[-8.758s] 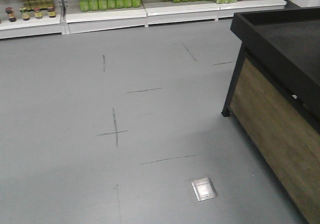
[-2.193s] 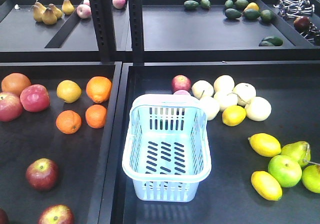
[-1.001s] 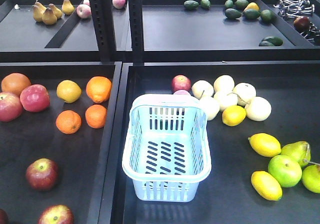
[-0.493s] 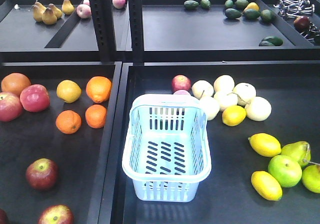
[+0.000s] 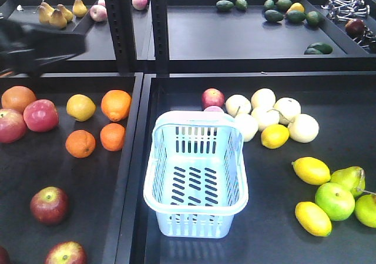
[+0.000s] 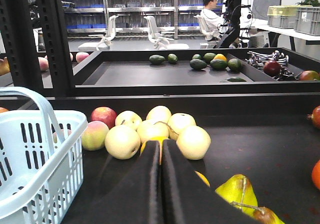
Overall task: Pick three apples into basket with both arms
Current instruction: 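Lower the left gripper onto the basket handle and close it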
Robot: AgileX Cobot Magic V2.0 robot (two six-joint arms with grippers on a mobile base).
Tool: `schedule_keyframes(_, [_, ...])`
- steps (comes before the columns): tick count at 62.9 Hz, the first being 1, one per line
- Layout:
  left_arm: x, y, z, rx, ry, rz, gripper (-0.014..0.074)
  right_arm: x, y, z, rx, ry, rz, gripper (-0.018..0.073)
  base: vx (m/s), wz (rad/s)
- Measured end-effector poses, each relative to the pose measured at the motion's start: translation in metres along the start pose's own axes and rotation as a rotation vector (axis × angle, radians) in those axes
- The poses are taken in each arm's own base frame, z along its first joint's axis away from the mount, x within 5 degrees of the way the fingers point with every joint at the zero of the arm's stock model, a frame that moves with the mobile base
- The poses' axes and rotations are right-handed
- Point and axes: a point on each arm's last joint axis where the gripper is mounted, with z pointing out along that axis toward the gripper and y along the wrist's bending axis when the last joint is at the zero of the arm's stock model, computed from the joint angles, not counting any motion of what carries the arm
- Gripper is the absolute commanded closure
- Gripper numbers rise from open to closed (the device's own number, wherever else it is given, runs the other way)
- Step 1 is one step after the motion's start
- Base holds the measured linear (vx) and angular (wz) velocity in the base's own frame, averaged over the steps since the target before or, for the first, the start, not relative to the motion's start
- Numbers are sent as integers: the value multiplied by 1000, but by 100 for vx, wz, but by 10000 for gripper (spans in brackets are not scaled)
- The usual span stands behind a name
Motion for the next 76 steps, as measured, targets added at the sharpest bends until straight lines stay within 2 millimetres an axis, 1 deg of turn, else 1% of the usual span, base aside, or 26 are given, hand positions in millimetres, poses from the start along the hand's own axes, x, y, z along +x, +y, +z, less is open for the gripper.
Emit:
schedule_keyframes(5, [-7, 5, 21, 47, 48, 64, 13, 0, 0, 0, 0, 0, 0, 564, 0, 0])
schedule_keyframes(9, [-10, 8, 39, 76, 102, 122, 23, 0, 0, 0, 0, 0, 0, 564, 0, 0])
schedule_keyframes(12, [-7, 12, 54, 90, 152, 165, 28, 0, 0, 0, 0, 0, 0, 564, 0, 0])
schedule_keyframes(14, [-9, 11, 64, 107, 176, 201, 31, 0, 0, 0, 0, 0, 0, 564, 0, 0])
schedule_keyframes(19, [-4, 13, 89, 133, 249, 279, 38, 0, 0, 0, 0, 0, 0, 564, 0, 0])
schedule_keyframes(24, [6, 16, 116, 165, 323, 337, 39, 0, 0, 0, 0, 0, 0, 564, 0, 0])
schedule_keyframes(30, [17, 15, 144, 206, 374, 373, 39, 0, 0, 0, 0, 0, 0, 564, 0, 0])
schedule_keyframes(33, [21, 15, 154, 218, 391, 385, 39, 0, 0, 0, 0, 0, 0, 564, 0, 0])
schedule_keyframes(40, [38, 19, 180, 245, 448, 406, 39, 0, 0, 0, 0, 0, 0, 564, 0, 0])
schedule_keyframes(46, [51, 25, 193, 252, 485, 414, 39, 0, 0, 0, 0, 0, 0, 564, 0, 0])
schedule_keyframes(53, [61, 30, 200, 258, 513, 404, 39, 0, 0, 0, 0, 0, 0, 564, 0, 0])
schedule_keyframes(64, [66, 32, 203, 264, 527, 398, 39, 0, 0, 0, 0, 0, 0, 564, 0, 0])
schedule_keyframes(76, [74, 31, 204, 312, 564, 380, 39, 0, 0, 0, 0, 0, 0, 564, 0, 0])
